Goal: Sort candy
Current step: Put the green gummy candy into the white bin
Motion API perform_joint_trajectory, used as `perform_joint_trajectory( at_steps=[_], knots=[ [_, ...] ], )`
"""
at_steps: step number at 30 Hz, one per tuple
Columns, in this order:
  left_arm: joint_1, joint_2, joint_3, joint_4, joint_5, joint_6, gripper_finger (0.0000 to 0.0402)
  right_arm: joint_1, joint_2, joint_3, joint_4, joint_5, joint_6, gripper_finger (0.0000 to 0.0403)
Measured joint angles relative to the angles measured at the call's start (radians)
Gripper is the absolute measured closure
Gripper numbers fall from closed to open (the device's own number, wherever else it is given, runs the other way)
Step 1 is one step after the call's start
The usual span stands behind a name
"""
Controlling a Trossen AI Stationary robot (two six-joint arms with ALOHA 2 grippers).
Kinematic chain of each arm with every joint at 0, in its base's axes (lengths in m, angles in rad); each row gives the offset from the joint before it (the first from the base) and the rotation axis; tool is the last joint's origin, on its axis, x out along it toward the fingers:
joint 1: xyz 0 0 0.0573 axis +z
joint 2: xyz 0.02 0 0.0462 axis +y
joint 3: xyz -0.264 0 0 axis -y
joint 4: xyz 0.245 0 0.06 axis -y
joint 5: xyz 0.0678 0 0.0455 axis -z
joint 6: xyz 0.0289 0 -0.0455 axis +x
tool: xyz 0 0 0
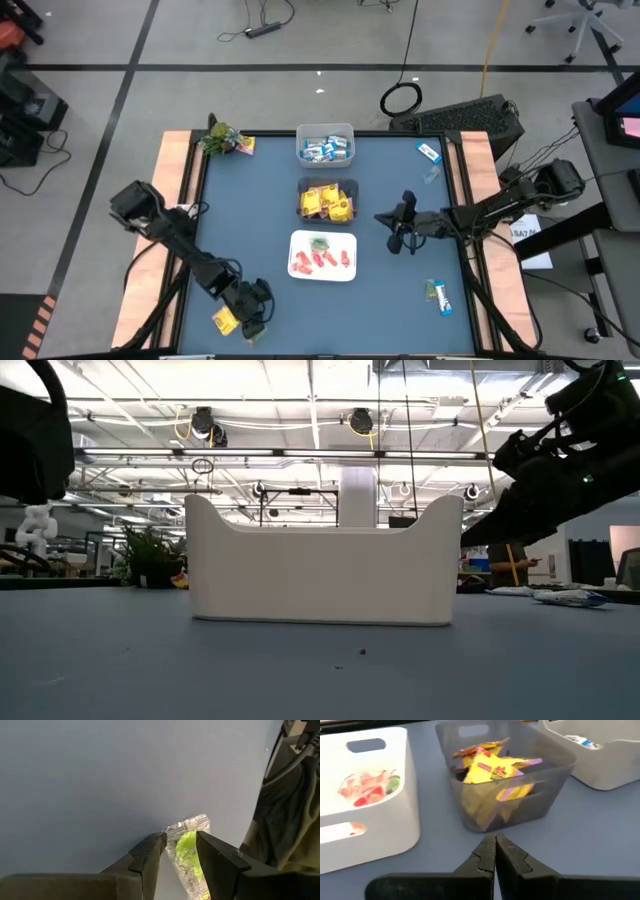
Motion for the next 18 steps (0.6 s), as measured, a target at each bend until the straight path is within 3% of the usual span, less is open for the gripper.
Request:
perform_joint_trajectory(
  at_steps=[9,18],
  knots=[
    [-0.039,0.042,0.089,-0.043,-0.034,0.103,0.0263,0.094,0.000,0.000,0.002,0.106,-0.003,0.0403],
    [-0.072,0.037,0.300,-0.368,-0.057,0.107,0.0263,0.099,0.000,0.000,0.004,0.109,-0.006,0.0403]
  ],
)
